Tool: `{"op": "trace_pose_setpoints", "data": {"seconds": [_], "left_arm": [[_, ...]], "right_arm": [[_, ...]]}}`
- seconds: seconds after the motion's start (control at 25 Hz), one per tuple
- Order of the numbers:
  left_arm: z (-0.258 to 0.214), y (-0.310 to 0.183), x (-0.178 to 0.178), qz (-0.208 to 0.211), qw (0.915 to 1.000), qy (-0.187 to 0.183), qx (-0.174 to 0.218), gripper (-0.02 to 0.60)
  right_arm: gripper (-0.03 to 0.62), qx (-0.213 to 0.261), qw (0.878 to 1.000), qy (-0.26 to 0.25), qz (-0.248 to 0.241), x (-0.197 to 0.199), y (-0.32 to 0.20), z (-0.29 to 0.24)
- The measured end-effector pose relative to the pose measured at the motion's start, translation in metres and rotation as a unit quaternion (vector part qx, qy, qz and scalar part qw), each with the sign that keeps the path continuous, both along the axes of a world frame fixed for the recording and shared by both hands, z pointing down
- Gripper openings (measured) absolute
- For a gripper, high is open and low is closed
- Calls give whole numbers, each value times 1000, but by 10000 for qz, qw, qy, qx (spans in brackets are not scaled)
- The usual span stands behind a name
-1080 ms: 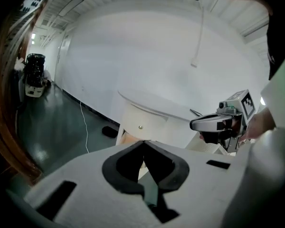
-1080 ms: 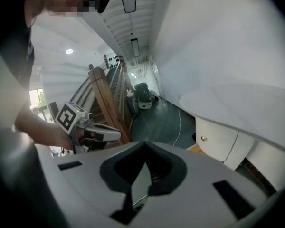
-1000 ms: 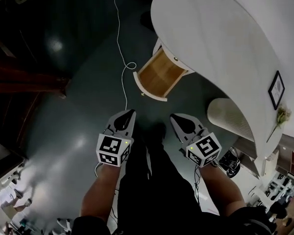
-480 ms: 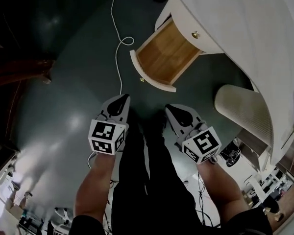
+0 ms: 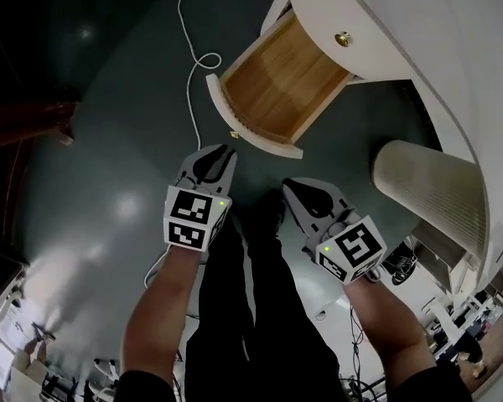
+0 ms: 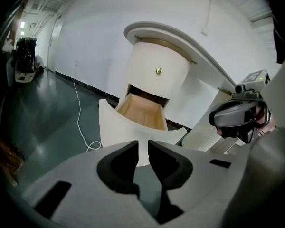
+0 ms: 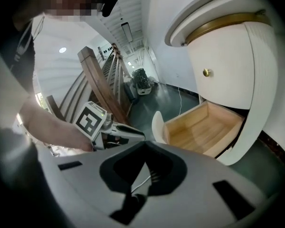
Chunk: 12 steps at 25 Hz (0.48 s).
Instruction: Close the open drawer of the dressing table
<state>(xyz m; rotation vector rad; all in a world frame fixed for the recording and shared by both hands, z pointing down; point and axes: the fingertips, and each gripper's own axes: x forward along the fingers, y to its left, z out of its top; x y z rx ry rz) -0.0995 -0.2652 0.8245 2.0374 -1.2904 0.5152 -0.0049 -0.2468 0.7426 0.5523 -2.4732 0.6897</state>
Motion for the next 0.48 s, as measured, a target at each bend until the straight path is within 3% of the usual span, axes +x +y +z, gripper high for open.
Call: {"op": "trace_pose_setpoints", "data": {"seconds": [0.2,0.48], "left_arm": [[14,-22,9,295,9989,-285,207,86],[16,-42,29,427,9978,-403,307,91]], "right_arm": [[6,-60,9998,-40,198,12,-12,13],[6,-65,9996,-48,276,40,-20,12]]}}
